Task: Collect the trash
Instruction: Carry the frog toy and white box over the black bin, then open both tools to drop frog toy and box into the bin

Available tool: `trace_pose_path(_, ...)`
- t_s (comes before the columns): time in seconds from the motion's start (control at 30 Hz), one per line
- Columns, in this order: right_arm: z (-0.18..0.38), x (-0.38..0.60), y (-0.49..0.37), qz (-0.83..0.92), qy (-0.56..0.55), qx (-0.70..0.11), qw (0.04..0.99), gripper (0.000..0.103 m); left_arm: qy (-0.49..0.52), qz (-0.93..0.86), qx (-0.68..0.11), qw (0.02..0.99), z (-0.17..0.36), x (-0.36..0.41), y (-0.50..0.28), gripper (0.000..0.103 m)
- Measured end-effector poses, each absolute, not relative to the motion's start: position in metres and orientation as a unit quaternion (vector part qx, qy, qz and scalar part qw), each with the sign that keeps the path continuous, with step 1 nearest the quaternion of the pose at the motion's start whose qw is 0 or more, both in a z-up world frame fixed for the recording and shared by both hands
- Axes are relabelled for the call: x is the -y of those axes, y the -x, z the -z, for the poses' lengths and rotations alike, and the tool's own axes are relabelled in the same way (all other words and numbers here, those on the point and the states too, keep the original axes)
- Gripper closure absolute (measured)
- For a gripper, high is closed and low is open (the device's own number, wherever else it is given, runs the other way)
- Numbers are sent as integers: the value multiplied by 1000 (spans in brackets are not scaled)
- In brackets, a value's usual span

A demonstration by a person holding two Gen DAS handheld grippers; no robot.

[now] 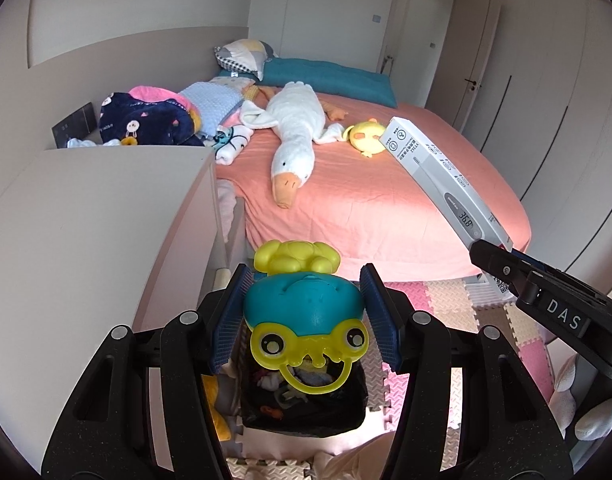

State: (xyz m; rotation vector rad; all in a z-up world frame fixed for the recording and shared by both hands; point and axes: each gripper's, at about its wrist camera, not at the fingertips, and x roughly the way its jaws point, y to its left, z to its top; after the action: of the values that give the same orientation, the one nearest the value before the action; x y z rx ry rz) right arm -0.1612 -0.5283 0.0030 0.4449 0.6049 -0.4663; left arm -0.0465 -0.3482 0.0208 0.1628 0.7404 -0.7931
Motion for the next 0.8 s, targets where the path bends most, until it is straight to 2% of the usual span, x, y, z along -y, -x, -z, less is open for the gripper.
trace_pose_path(0.8, 19, 544, 162, 244, -219, -315, 891, 69, -101, 383, -368, 841, -3, 371, 43, 48)
